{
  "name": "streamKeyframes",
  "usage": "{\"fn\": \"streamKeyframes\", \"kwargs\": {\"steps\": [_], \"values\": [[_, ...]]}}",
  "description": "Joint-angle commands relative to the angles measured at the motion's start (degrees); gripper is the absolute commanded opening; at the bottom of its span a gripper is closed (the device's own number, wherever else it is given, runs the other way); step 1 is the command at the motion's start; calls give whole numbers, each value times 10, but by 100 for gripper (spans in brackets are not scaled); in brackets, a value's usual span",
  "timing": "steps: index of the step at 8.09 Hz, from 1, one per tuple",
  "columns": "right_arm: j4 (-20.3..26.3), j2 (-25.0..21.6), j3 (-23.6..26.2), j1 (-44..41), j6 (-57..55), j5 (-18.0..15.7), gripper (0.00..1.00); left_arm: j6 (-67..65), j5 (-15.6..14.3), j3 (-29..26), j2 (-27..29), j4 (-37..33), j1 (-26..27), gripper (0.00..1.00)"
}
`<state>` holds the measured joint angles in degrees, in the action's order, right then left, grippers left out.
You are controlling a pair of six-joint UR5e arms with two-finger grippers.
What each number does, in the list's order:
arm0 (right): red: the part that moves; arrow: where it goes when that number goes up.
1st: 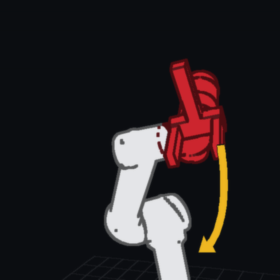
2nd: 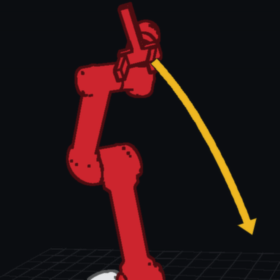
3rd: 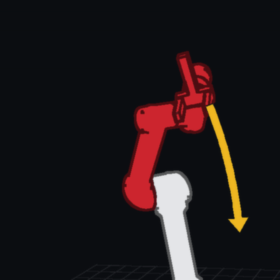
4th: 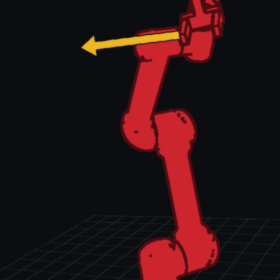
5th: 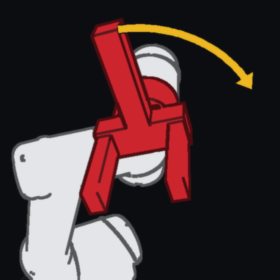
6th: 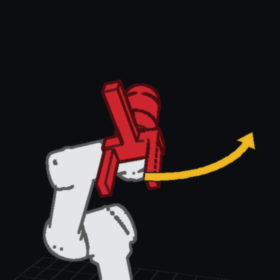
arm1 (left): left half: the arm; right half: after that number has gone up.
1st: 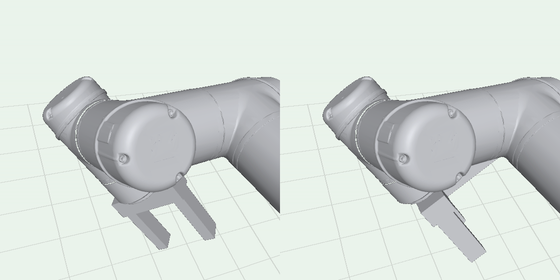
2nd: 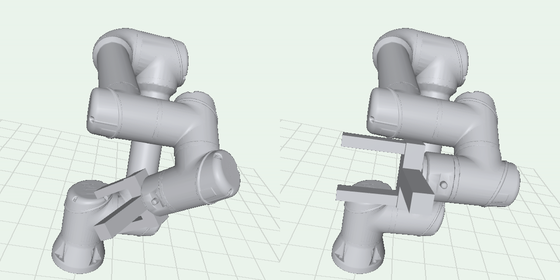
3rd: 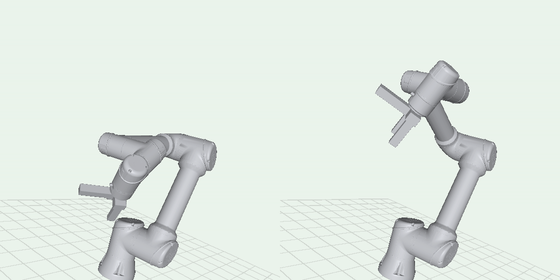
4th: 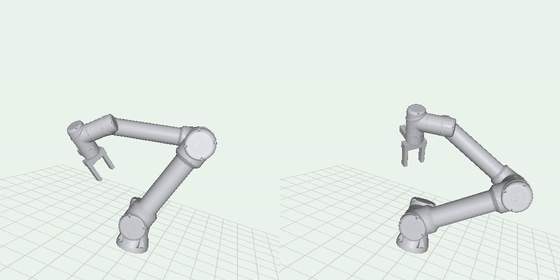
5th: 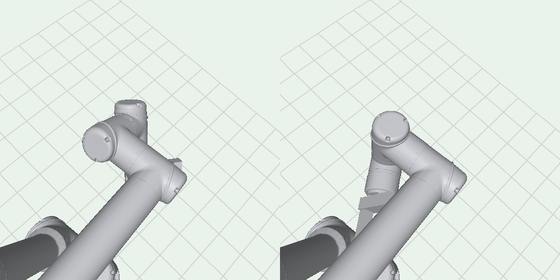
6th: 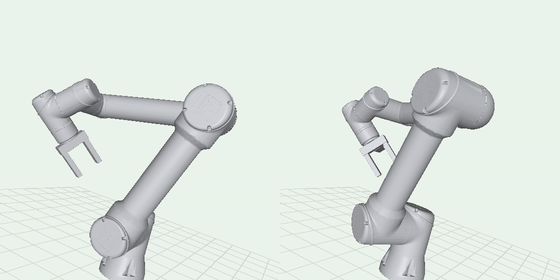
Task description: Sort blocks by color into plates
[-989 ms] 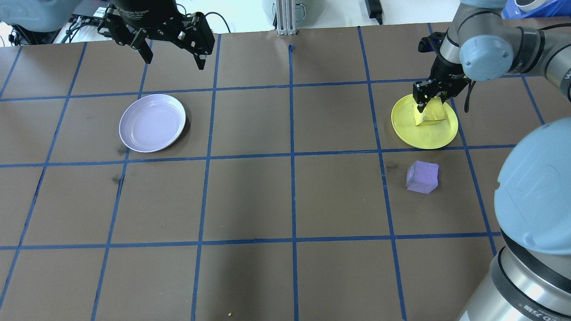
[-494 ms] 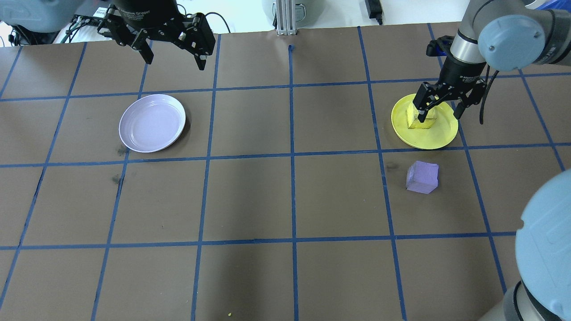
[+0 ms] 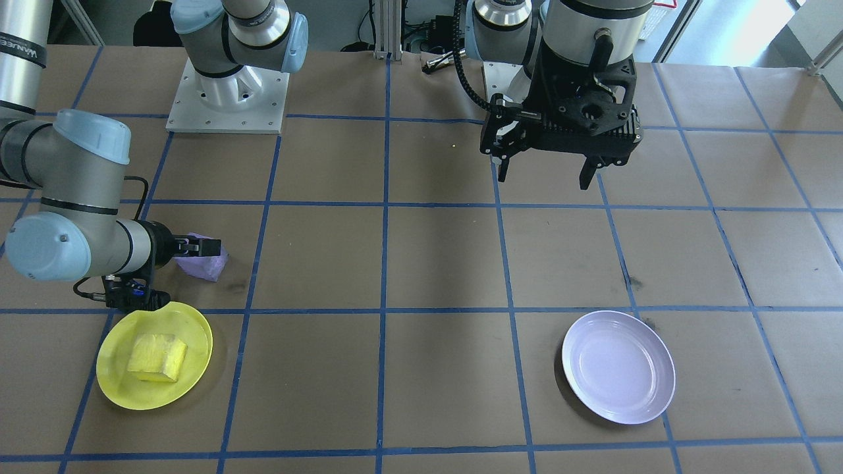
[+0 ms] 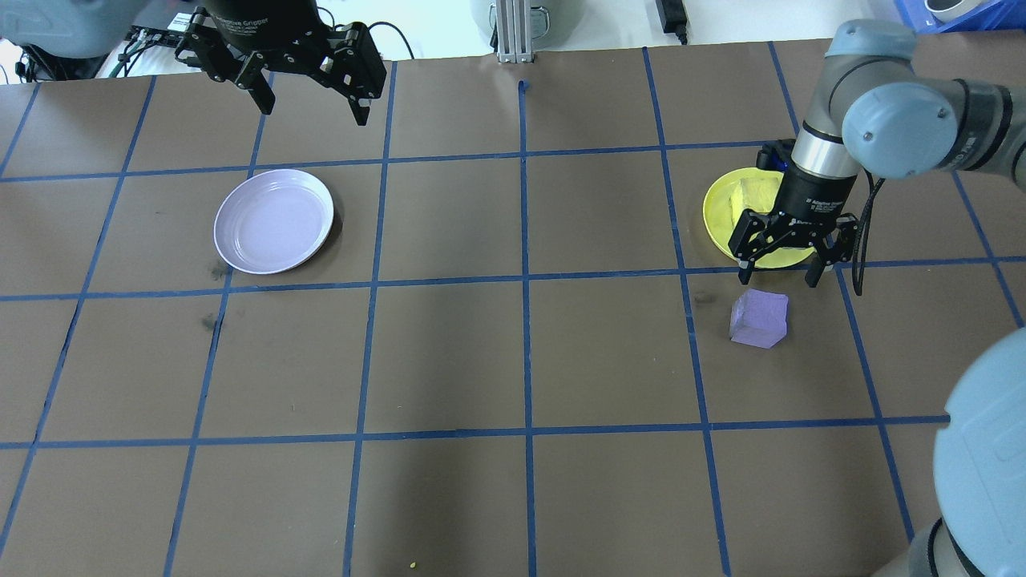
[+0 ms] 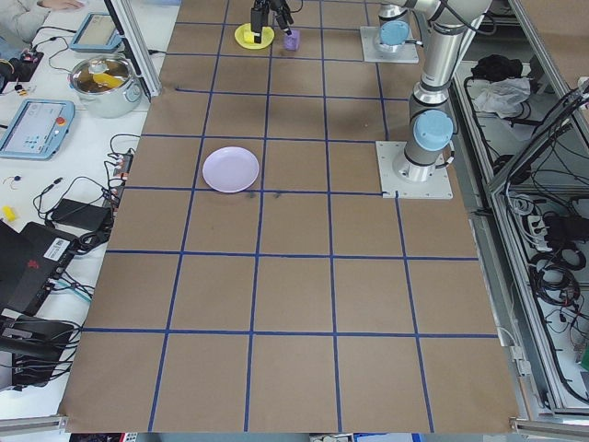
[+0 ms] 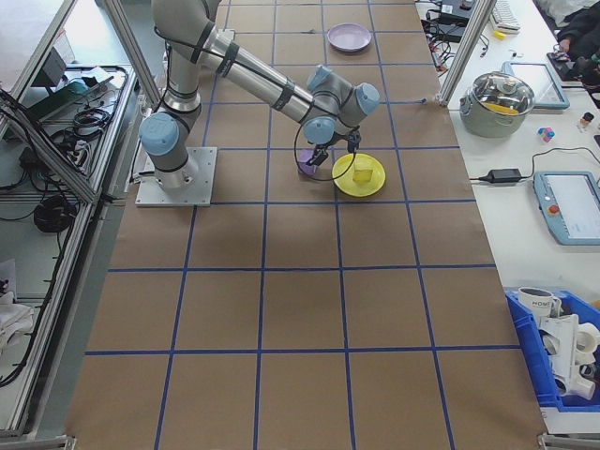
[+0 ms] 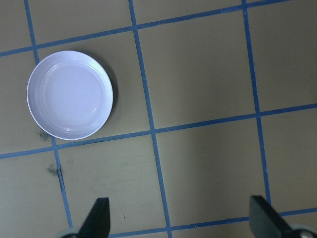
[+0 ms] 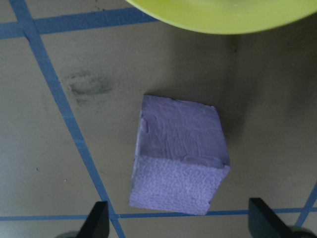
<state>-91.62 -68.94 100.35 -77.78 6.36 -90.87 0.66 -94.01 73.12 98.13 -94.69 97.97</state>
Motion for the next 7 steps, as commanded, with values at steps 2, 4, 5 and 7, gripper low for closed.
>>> {"fn": "streamKeyframes", "kwargs": {"steps": [2, 4, 5, 7], "values": [[0, 3, 27, 0, -21, -9, 100, 0, 0, 0, 0, -1, 0, 100], [-9, 9, 30, 0, -21, -9, 100, 0, 0, 0, -1, -1, -1, 100], [-29, 21, 30, 0, -21, -15, 100, 0, 0, 0, 0, 0, -1, 100], [-67, 35, 29, 1, -22, -18, 98, 0, -1, 0, -1, -1, 0, 100]]}}
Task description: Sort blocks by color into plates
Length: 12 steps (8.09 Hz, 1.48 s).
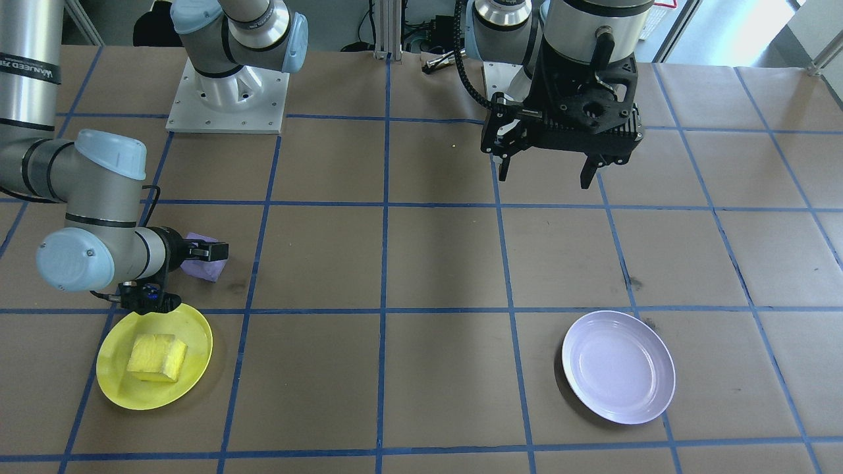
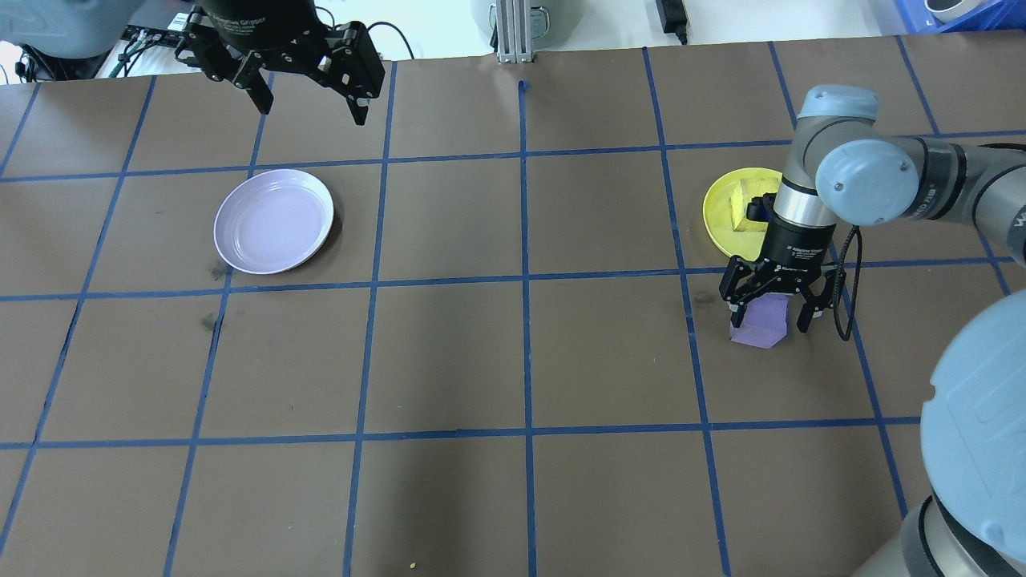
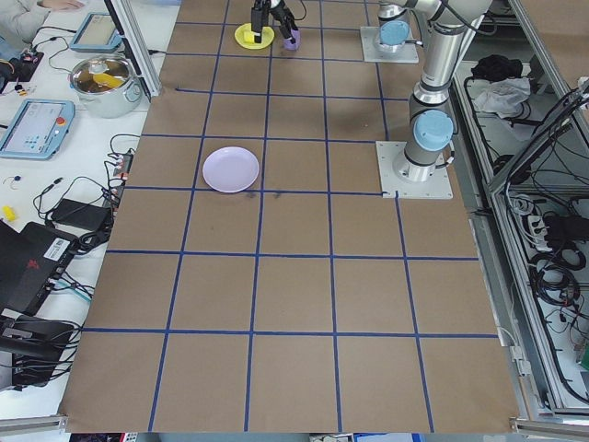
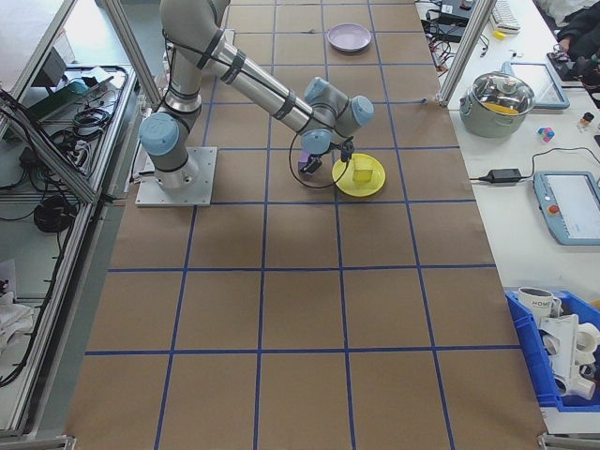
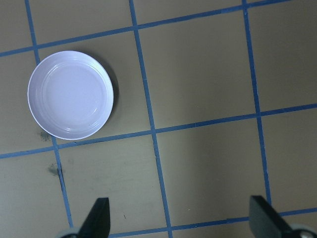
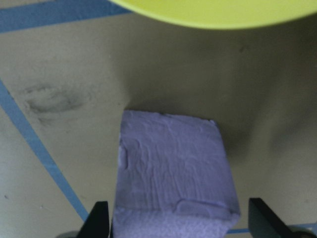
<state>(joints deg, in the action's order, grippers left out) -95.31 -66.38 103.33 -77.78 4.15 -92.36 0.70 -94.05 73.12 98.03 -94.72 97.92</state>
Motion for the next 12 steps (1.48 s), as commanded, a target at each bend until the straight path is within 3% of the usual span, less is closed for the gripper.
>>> {"fn": "streamKeyframes", "kwargs": {"steps": [1, 2, 4, 6, 7, 9, 10, 12], "values": [[-33, 9, -1, 1, -9, -2, 57, 0, 0, 0, 1, 0, 1, 100], [-28, 8, 0, 1, -40, 9, 1, 0, 0, 0, 1, 0, 0, 100], [-22, -23, -9, 1, -60, 31, 0, 0, 0, 10, -3, 1, 1, 100], [46, -73, -37, -4, -61, 103, 0, 1, 0, 17, -5, 14, 1, 100], [54, -74, -60, -28, -63, 144, 0, 2, 0, 18, -6, 14, 0, 100], [44, -70, -101, -126, -171, 171, 0, 6, -1, 18, -6, 14, 0, 100], [30, -61, -120, -165, -223, 214, 0, 9, -1, 17, -6, 14, -1, 100], [-36, -19, -144, -239, -324, 243, 0, 11, -1, 17, -6, 14, -3, 100]]}}
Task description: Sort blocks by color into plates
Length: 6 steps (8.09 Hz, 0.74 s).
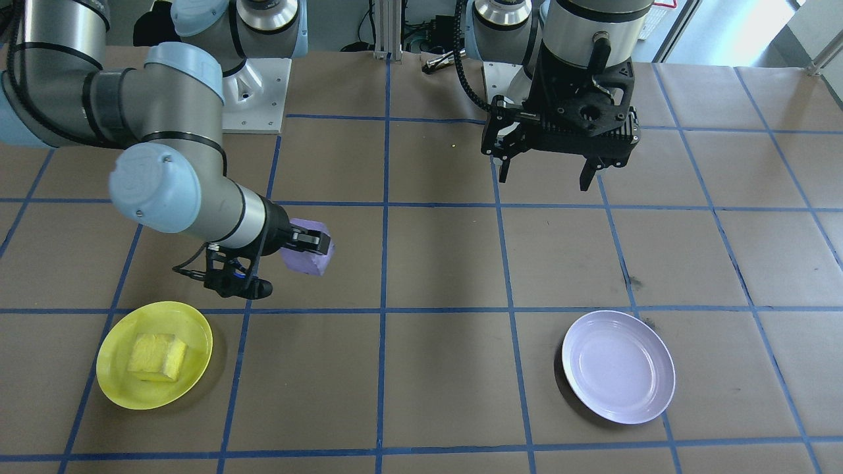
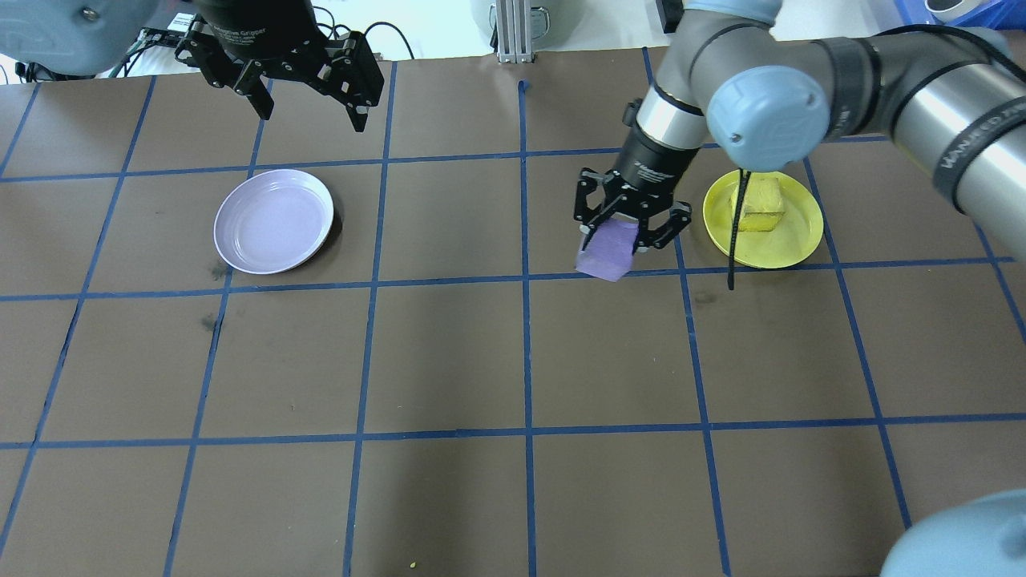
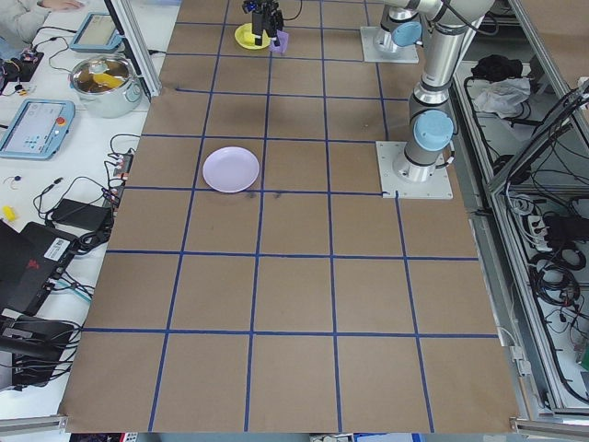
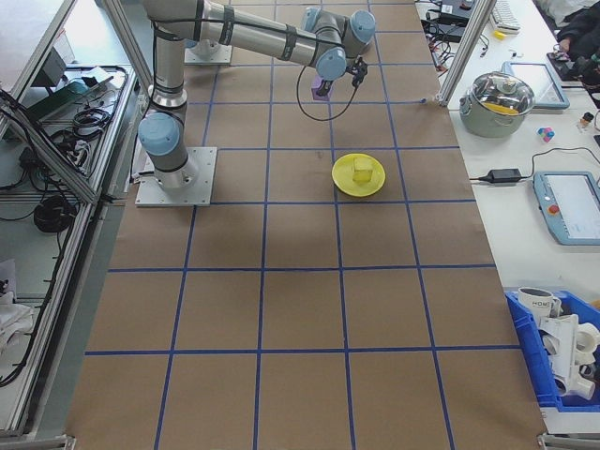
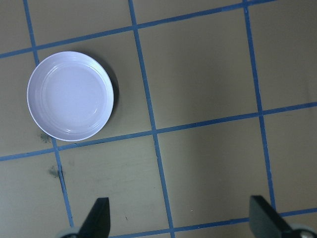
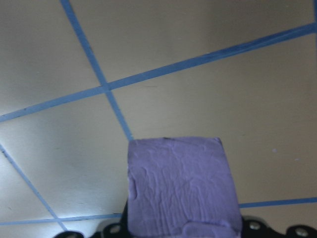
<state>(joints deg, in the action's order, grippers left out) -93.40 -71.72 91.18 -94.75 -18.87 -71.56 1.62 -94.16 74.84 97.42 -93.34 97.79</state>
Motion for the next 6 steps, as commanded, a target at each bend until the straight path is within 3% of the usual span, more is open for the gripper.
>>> {"fn": "streamKeyframes", "kwargs": {"steps": [1, 4, 6], "values": [[-104, 61, -23, -106, -142, 37, 0, 2, 0, 0, 0, 0, -2, 100], [-177, 113, -23, -179, -253, 38, 0, 2, -1, 0, 0, 0, -2, 100], [-187, 126, -22, -197, -257, 37, 23, 2, -1, 0, 0, 0, -2, 100]]}}
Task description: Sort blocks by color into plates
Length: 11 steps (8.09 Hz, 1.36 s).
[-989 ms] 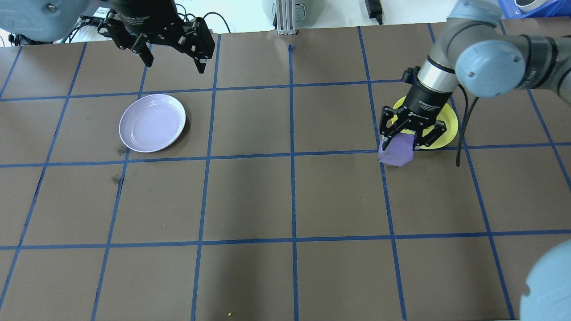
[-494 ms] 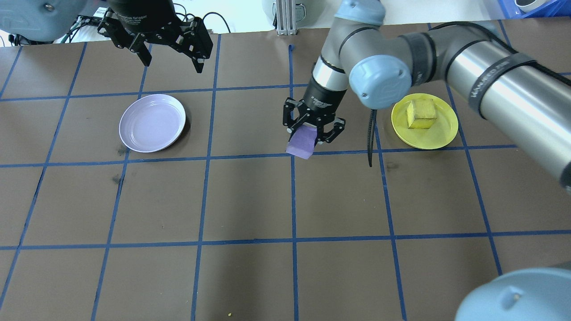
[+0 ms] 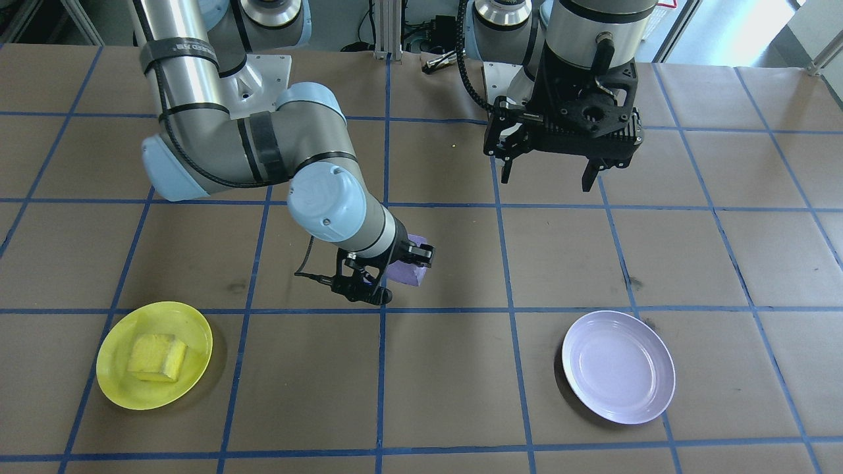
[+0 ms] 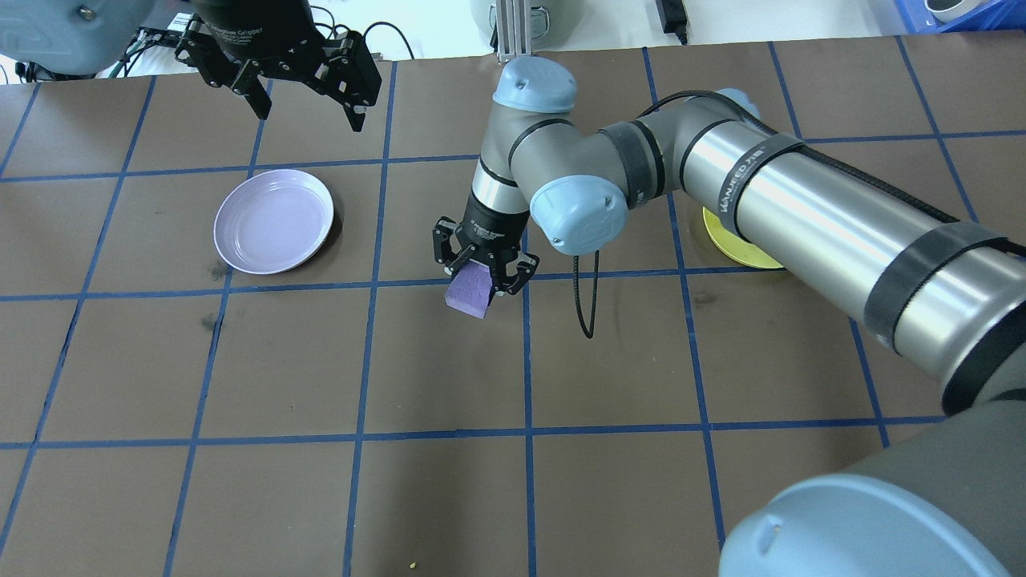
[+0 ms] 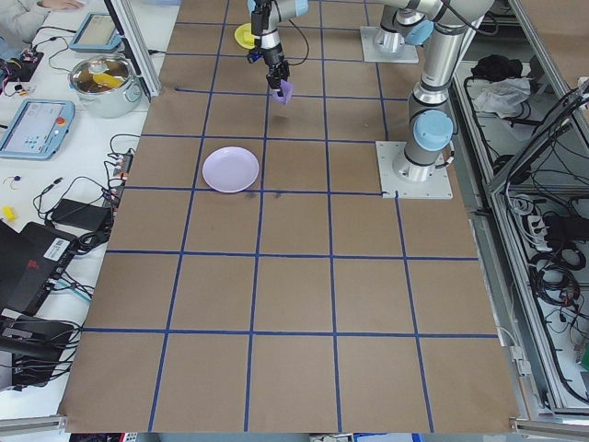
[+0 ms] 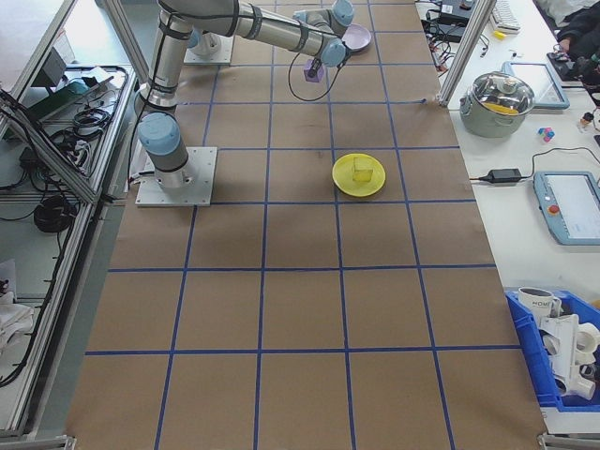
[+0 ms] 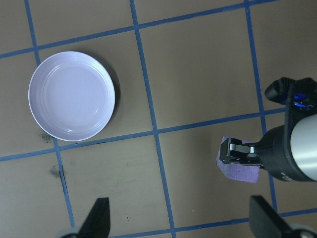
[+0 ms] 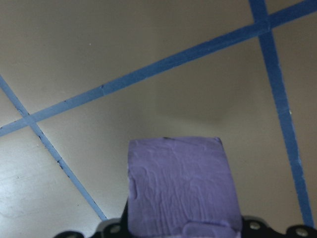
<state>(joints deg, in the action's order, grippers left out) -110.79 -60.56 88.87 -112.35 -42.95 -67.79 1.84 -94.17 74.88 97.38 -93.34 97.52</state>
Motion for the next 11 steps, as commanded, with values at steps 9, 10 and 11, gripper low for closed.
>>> {"fn": "streamKeyframes", "kwargs": {"steps": [9, 10, 11], "values": [[98, -103, -2, 82, 157, -89, 100, 52, 4, 6, 7, 1, 0, 100], [124, -128, -3, 112, 208, -128, 100, 54, 7, 6, 15, 7, 0, 100], [144, -145, -2, 139, 279, -173, 100, 75, 8, 9, 24, 9, 4, 100]]}}
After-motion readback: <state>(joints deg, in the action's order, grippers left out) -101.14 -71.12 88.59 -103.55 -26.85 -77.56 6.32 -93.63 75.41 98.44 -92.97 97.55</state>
